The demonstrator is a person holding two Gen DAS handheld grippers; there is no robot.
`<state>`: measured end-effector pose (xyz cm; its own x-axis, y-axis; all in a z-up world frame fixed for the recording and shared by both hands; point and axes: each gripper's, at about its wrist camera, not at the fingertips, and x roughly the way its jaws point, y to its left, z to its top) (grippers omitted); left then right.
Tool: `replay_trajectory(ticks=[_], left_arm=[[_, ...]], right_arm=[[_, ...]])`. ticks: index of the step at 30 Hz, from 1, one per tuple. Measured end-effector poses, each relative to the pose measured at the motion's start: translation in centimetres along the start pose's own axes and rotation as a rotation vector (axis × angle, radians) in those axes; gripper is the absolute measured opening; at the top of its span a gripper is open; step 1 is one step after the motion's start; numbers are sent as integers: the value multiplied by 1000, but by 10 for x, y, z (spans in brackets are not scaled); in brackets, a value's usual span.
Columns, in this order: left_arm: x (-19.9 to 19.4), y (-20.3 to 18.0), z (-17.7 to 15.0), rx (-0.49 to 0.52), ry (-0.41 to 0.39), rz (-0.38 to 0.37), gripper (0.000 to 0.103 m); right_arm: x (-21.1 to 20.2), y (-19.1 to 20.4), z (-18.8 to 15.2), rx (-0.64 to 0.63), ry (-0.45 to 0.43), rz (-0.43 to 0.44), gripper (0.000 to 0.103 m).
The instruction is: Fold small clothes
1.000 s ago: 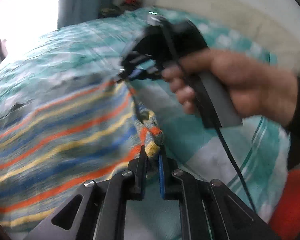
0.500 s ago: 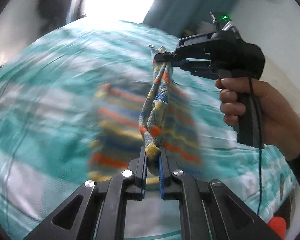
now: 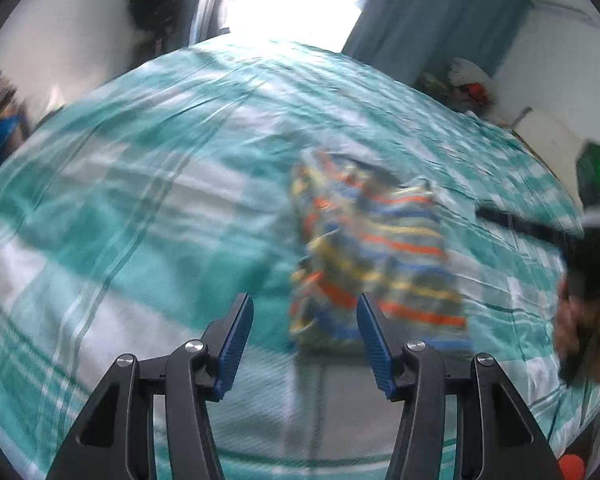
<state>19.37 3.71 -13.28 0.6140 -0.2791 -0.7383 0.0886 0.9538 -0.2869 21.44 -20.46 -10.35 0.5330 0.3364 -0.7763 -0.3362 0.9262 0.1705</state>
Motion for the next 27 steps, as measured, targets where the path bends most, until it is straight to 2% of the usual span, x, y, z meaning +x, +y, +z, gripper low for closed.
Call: replay_trajectory(ticks=[3,5,6,8,10,13,15,19,21,23,25,27], left_arm=[[24,-15,9,53,28,35,54],[55,-5,6,22,106,98,52],[71,5,3,5,156,120,49],[79,17,-5,-2,176,95,49],[63,17,-5,26,169,113,49],[29,18,-1,30,108,91,53],[12,18,5,28,71,64,57],[9,3,38,30,53,-9,57],[21,-10,59,53,43,-27,57],[39,-23,73,90,49,-9,57],[67,-26,81,112,84,31,57],[106,-18,78,123,153,112,56]], right_arm=[[-8,20,-35,-35,6,24,33],[8,31,-60,-31,26,33,33],[17,30,-72,-16,50,27,33],[55,23,-97,69,164,4,33],[51,21,-107,113,98,-5,32],[31,25,-100,130,87,-17,38],[15,27,-92,99,45,-24,38],[-1,18,-70,94,4,-25,38],[-1,12,-53,91,-11,-30,38],[4,10,-35,79,-37,-32,38],[11,8,-20,73,-66,-12,38],[30,2,-10,100,-69,42,38]])
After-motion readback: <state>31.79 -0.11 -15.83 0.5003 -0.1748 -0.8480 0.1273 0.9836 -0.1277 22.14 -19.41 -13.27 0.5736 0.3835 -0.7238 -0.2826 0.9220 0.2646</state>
